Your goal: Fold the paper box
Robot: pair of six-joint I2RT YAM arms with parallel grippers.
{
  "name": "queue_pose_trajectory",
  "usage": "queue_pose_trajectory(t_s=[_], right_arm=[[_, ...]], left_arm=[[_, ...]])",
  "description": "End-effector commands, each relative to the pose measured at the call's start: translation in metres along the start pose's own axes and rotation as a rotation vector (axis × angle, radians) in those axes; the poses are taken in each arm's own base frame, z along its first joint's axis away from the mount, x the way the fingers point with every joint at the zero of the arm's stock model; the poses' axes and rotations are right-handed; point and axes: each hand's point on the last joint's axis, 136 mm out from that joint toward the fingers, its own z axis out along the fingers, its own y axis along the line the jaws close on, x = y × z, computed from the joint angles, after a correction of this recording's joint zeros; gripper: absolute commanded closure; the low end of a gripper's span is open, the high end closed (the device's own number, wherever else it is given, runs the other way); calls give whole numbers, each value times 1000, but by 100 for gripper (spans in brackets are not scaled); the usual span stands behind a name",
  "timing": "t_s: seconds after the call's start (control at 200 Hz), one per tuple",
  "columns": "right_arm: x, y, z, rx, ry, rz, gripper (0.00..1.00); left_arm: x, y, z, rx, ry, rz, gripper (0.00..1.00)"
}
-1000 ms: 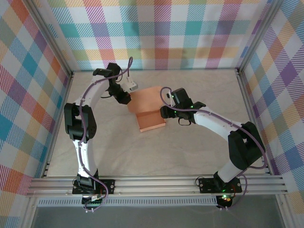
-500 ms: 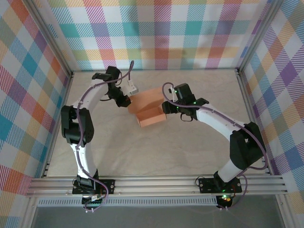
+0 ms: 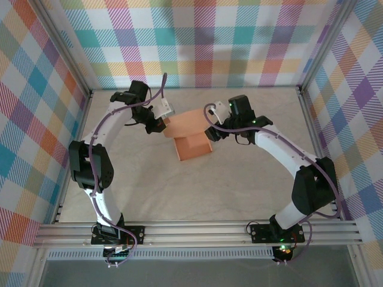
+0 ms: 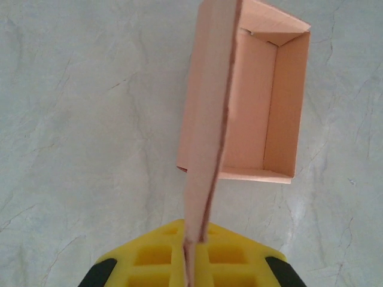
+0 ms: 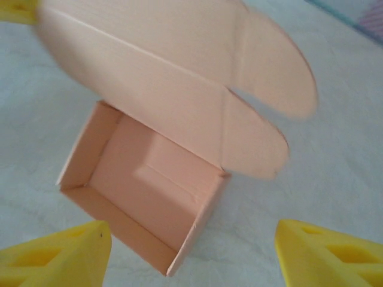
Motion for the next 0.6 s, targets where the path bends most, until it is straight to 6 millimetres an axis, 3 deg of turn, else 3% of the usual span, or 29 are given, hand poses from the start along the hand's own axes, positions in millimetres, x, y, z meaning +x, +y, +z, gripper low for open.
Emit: queue_pose_trajectory(t_s=[0.0,0.35,0.595], right_arm=[[-4,22,-4,-169,12,-194,27],[-4,8,1,-282,97,-228,28],[6,9,10,-377,179,-239,38]], left_arm=[[-3,-16,5,87,-11,26,100],[12,-32,11,209,60,19,100],[12,-37,11,241,57,25,100]])
